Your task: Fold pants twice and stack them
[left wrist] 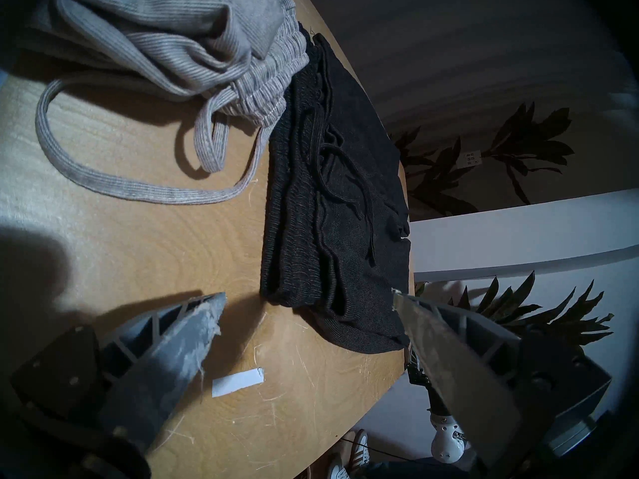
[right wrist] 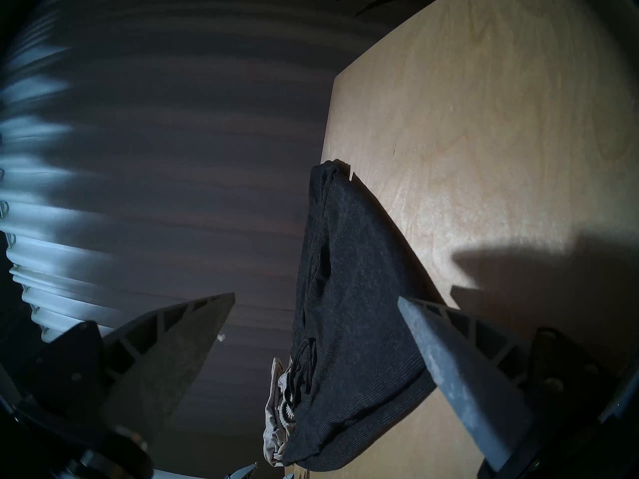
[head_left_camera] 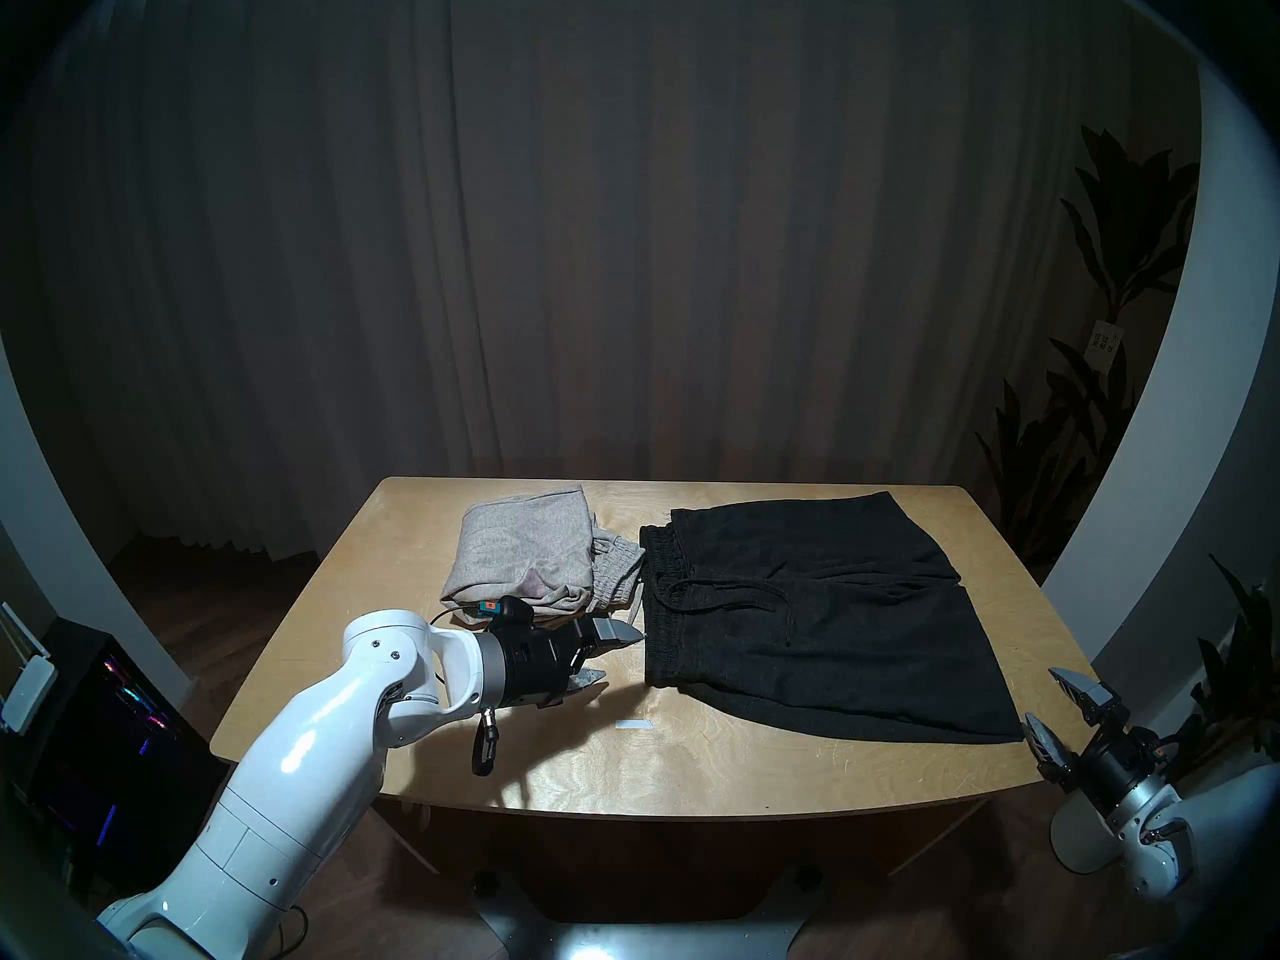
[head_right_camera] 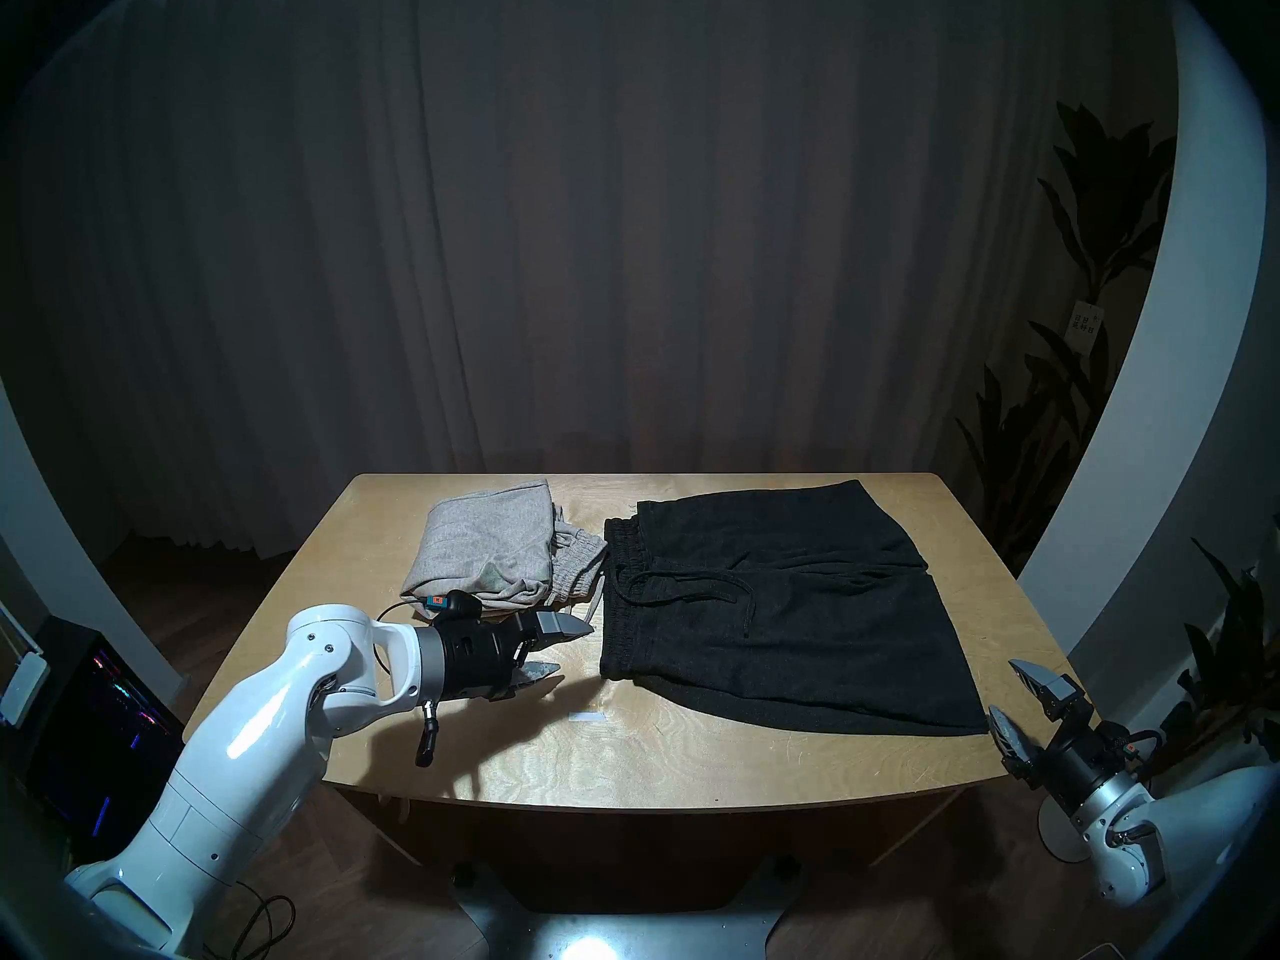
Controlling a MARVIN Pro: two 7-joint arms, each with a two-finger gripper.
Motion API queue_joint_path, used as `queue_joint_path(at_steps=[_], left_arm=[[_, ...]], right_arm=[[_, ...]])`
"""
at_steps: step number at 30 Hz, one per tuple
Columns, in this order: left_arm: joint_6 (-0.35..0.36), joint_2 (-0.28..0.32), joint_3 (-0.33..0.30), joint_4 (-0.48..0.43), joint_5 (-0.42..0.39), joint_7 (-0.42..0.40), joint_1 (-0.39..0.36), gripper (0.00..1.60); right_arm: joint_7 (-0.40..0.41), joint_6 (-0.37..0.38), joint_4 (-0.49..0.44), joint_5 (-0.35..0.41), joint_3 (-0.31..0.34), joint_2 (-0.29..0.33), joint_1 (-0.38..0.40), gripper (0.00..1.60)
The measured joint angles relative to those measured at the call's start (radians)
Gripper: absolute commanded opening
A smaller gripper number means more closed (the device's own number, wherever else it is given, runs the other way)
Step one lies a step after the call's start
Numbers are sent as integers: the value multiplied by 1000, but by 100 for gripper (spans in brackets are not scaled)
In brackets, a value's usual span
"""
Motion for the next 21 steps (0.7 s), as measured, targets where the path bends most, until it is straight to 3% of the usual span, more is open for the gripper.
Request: queue_joint_path(at_steps=[21], left_arm=[[-66,-103,84,75,-29,-23,-2,160]], right_arm=[[58,8,34,-2,66,0,28,160]])
